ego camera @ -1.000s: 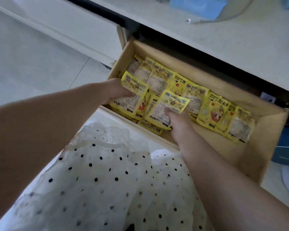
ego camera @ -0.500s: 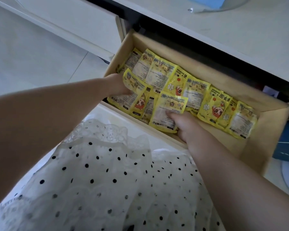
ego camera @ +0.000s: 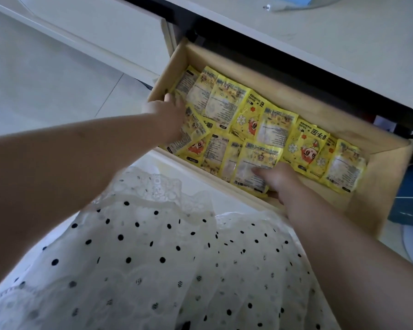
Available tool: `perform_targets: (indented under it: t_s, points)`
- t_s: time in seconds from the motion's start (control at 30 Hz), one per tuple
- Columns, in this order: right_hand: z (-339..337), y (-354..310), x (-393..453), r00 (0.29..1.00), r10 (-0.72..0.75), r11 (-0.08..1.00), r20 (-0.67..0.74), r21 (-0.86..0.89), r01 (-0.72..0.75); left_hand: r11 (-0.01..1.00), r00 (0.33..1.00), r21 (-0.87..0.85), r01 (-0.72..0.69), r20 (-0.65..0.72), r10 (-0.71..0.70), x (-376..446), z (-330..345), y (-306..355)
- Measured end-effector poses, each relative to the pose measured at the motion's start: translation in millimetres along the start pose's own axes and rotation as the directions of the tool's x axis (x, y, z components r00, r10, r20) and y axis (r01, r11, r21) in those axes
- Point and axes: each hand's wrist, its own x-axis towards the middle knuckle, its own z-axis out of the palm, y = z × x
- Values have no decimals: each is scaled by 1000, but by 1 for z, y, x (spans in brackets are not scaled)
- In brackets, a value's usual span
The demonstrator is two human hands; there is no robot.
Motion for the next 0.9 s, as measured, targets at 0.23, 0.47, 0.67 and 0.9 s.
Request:
perform_targets:
  t_s: [0.23, 0.47, 0.67, 0.9]
  points:
    - [-20, 16, 2, 996, 38, 995, 85, 84, -45, 806, 805, 287, -517, -157, 572, 2, 4, 10]
    - [-25, 21, 6, 998, -22, 989, 53, -144, 29, 932, 914, 96, -349, -183, 361, -3, 2, 16]
    - [-25, 22, 7, 999, -30, 955, 20, -294, 34, 974, 956, 16, -224, -189, 223, 2, 8, 20]
    - [-27, 28, 10, 996, -86, 915, -16, -396, 73, 949, 955, -123, -291, -99, 280, -3, 6, 25]
